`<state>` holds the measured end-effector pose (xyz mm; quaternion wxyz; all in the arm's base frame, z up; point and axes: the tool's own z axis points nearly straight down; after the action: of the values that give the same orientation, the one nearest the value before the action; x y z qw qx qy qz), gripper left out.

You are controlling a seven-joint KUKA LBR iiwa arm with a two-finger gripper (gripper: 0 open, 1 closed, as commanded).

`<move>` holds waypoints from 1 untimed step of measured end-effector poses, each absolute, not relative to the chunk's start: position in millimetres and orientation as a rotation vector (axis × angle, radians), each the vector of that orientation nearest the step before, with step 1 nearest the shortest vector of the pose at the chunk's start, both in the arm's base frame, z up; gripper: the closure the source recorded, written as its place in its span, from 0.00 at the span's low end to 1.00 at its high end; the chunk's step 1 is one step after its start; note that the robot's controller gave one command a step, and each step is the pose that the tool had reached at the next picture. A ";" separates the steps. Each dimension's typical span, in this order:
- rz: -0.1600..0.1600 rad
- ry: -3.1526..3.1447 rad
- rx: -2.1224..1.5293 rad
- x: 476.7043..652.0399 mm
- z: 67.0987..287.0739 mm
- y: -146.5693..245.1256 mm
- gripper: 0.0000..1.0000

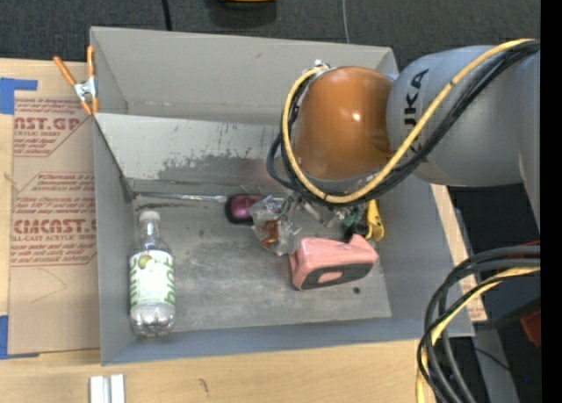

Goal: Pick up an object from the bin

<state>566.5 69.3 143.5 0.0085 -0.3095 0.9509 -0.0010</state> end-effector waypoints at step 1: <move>0.006 2.990 -0.991 533.9 142.8 77.5 1.00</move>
Offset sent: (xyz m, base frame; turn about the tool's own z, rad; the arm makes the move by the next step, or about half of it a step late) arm -0.0159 0.0012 0.0868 0.0125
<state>533.9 77.5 142.8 -0.0042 -0.3146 0.9492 0.0018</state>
